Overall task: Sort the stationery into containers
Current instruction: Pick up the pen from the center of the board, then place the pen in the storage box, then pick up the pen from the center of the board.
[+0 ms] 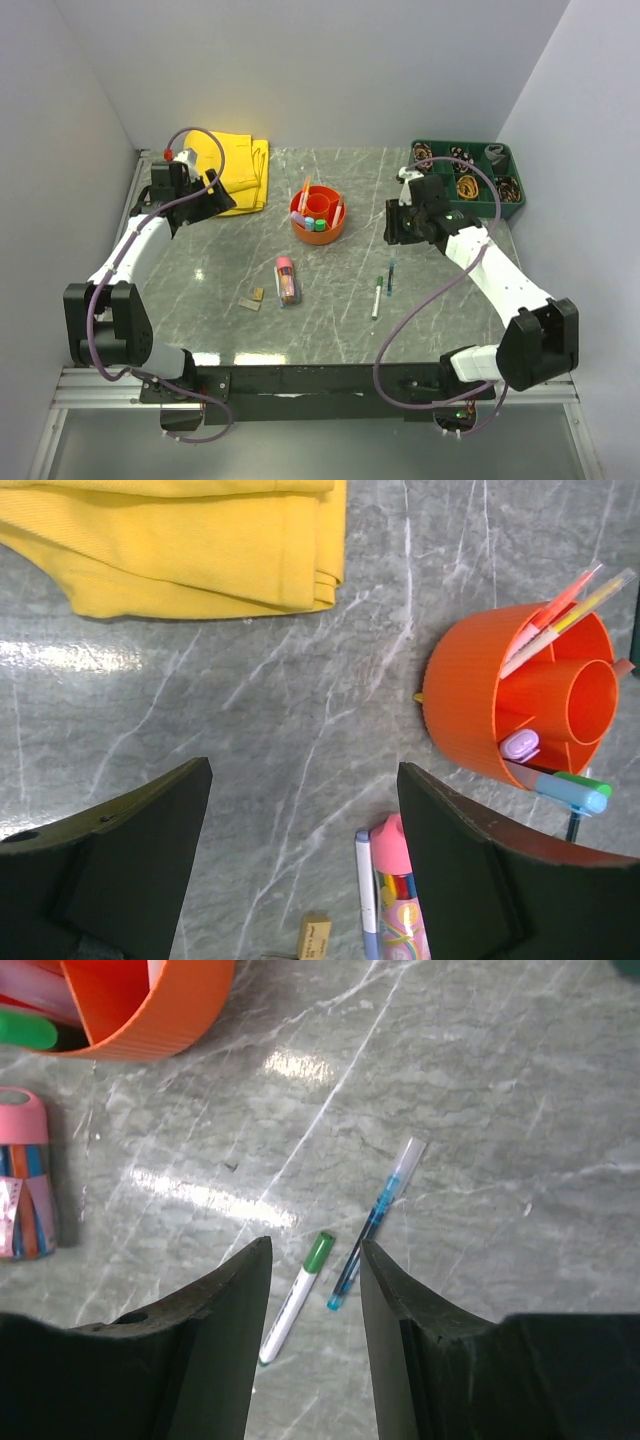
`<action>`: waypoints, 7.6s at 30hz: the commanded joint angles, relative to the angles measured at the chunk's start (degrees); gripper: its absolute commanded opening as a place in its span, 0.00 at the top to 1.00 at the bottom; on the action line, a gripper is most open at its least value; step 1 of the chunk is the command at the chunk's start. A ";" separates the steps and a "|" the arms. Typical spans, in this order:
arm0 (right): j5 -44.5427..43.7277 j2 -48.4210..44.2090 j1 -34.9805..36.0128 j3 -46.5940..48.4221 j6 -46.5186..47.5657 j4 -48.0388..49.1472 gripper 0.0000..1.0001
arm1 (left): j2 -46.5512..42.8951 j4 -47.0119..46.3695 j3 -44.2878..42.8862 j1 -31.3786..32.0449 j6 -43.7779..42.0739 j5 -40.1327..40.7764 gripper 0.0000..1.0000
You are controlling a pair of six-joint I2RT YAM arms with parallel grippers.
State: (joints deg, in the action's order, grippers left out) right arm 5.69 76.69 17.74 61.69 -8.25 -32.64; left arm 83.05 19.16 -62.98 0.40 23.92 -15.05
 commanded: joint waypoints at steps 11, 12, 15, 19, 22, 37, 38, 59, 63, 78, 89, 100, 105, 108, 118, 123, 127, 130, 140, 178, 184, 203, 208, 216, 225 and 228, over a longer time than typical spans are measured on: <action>7.75 -2.08 0.19 -10.27 -9.93 -3.66 0.50 | -4.12 -0.53 5.24 2.32 1.13 -2.62 0.18; 8.54 -1.20 0.28 -10.62 -10.73 -3.31 0.50 | -4.47 -0.26 5.24 2.41 0.43 -2.36 0.18; 8.37 3.20 0.37 -10.45 -11.08 -3.22 0.49 | -5.70 1.05 5.58 2.23 -1.24 -0.86 0.17; 7.06 7.51 0.37 -8.52 -12.31 -2.86 0.49 | -6.32 0.36 7.08 1.88 -1.60 -0.42 0.17; 7.14 10.50 0.37 -7.47 -13.46 -2.25 0.51 | -6.23 0.35 7.35 1.00 -0.98 -0.86 0.17; 4.86 18.15 1.33 -4.91 -15.21 -1.02 0.59 | -4.47 0.53 6.64 0.47 -0.28 -1.91 0.17; 4.59 18.58 1.68 -4.91 -15.04 -1.45 0.60 | -4.30 0.62 6.47 0.47 -0.28 -2.00 0.17; 1.77 18.50 5.47 17.65 -9.86 -5.15 1.00 | -4.03 1.93 4.28 0.21 -1.42 -1.48 0.17; 4.85 18.24 5.47 24.43 -10.03 -0.43 1.00 | -2.63 2.72 1.90 0.12 -2.21 -1.30 0.17; 3.63 19.29 5.64 17.85 -7.48 40.19 1.00 | 6.60 9.14 -9.88 -1.81 -5.99 -0.86 0.19; -0.86 26.50 6.43 17.32 -4.68 43.80 1.00 | 8.54 9.14 -10.93 -1.81 -6.78 0.19 0.18; -3.14 26.59 7.57 14.60 -2.65 42.93 1.00 | 10.03 9.23 -10.85 -1.81 -6.00 -0.16 0.18; -4.46 25.27 8.37 11.79 -2.82 41.79 1.00 | 9.42 9.41 -8.57 -1.64 -4.68 -0.68 0.19; -5.43 25.01 8.45 11.26 -3.79 41.26 1.00 | 8.89 9.76 -6.90 -0.85 -3.45 -1.56 0.19; -5.61 21.23 8.45 12.49 -4.93 35.90 0.59 | 6.17 10.46 -3.11 1.70 -6.42 -7.01 0.19; -6.84 16.06 8.45 11.52 -5.46 31.07 0.56 | 6.16 12.56 -5.73 4.68 -19.39 -15.17 0.21; -7.28 10.16 8.37 10.38 -4.67 27.03 0.56 | 9.59 23.88 -11.19 8.99 -36.72 -19.23 0.33; -7.01 5.24 8.45 8.54 -3.27 24.39 0.57 | 9.86 26.36 -11.11 13.03 -48.59 -19.93 0.50; -8.42 -7.85 8.37 -1.12 1.13 22.27 0.58 | 3.71 26.90 2.06 27.01 -74.27 -15.63 0.65; -7.63 -17.27 0.10 -13.09 -0.63 24.56 0.60 | 15.13 40.53 -3.64 31.59 -113.21 -17.12 0.41; -7.63 -16.92 -0.86 -13.26 -1.33 24.38 0.60 | 14.34 38.85 -2.94 32.29 -117.34 -18.53 0.43; -8.24 -15.16 -2.97 -12.30 -1.94 24.03 0.60 | 17.85 34.55 -0.39 32.64 -126.75 -15.10 0.55; -8.33 -15.25 -3.23 -12.30 -2.12 23.86 0.60 | 19.70 34.63 -0.39 32.82 -128.33 -14.05 0.61; -8.42 -16.04 -3.94 -13.17 -2.30 23.50 0.60 | 20.66 31.38 2.69 33.17 -131.32 -12.11 0.73; -7.98 -16.13 -4.03 -13.79 -3.09 23.59 0.60 | 20.85 35.24 -3.54 33.08 -127.29 -13.95 0.92; -7.80 -15.78 -4.11 -12.91 -2.82 23.59 0.60 | 18.57 41.82 -9.42 32.47 -127.28 -15.01 0.96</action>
State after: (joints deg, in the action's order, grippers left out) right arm -2.11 61.52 14.20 48.14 -10.85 -10.37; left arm 103.24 55.53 -65.76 33.30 -103.53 -28.58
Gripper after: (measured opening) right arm 0.400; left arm 0.180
